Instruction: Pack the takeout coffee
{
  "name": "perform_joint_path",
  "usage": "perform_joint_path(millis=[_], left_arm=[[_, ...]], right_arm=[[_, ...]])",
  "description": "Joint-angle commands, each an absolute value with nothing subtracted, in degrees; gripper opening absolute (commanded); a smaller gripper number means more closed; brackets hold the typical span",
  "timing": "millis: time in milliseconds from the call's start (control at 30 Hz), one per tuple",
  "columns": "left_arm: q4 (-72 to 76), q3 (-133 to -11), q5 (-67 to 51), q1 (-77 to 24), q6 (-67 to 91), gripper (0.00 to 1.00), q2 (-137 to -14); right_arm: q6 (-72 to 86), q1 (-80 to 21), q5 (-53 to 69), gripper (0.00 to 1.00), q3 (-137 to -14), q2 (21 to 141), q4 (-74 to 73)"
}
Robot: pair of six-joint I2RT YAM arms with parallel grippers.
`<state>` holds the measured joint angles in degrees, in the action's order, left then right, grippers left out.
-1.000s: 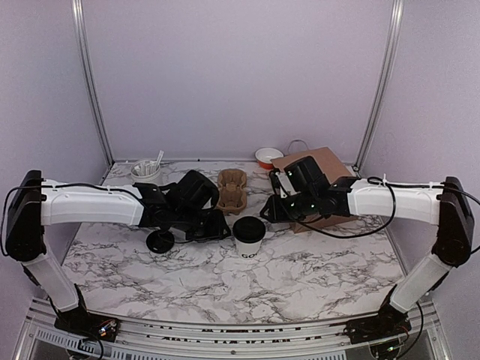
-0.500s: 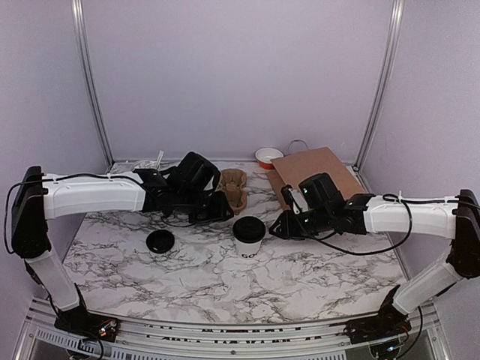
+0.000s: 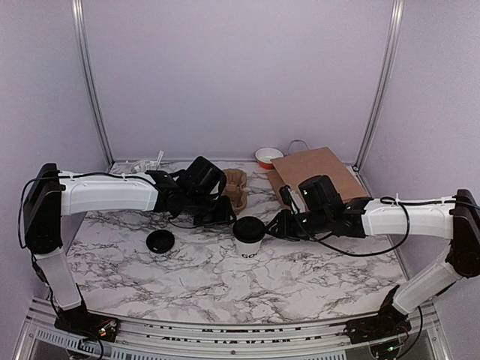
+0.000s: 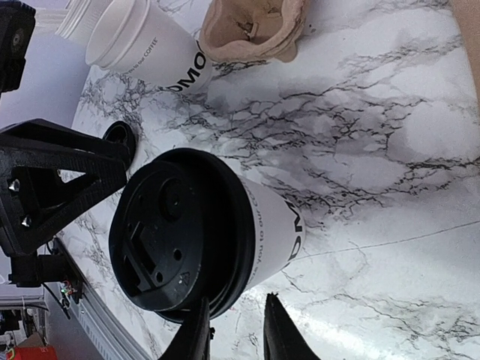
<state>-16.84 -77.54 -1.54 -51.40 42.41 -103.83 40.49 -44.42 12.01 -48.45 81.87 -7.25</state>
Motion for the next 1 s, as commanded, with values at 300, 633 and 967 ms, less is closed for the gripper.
perform_joint_path(millis=[300,633,967], left_arm=[[-16.8,-77.1,-3.3,-51.3,42.5,0.32,-104.8],[-15.8,-72.9,-3.6,-51.8,43.6,0.32,-103.2],[-15.8,-70.2,-0.4,-51.7,43.9,0.32,-98.7]], right_arm=[[41.0,-44.9,13.5,0.23,-50.3,85.2,-4.6],[40.1,-44.7,12.7,0.23,-51.1,86.1,-6.3],[37.8,-45.5,12.0,0.23,-55.2,86.3,-8.7]])
